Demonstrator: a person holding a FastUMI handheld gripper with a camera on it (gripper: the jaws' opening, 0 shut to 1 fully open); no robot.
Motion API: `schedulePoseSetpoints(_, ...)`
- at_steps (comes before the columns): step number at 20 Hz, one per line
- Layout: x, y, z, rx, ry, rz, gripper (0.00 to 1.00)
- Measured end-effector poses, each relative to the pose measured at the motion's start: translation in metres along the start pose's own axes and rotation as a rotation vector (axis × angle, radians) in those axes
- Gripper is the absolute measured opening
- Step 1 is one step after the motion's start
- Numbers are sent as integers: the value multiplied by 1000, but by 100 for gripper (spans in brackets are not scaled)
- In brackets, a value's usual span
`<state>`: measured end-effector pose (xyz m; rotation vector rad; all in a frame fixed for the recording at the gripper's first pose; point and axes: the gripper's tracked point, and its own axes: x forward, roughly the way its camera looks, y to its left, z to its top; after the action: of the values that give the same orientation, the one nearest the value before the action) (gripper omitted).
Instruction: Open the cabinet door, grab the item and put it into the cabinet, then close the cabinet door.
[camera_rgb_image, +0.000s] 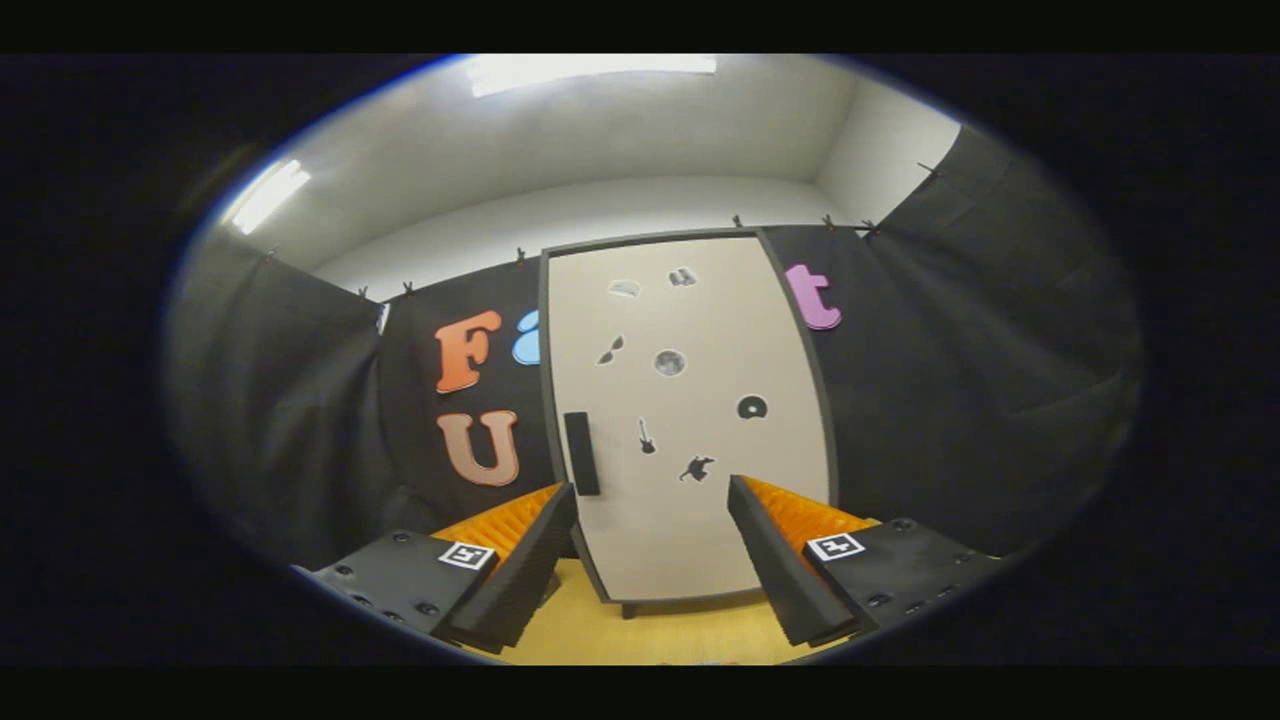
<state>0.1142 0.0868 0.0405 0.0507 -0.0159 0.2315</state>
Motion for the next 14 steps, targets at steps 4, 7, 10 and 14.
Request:
schedulePoseSetpoints(4, 80, 17, -9, -21, 36, 37, 98)
schedulePoseSetpoints(7, 132, 30, -19, 8, 62, 53, 98)
schedulePoseSetpoints(10, 176, 36, -34, -9, 101, 44, 98)
schedulePoseSetpoints(14, 222, 46, -58, -15, 155, 39, 98)
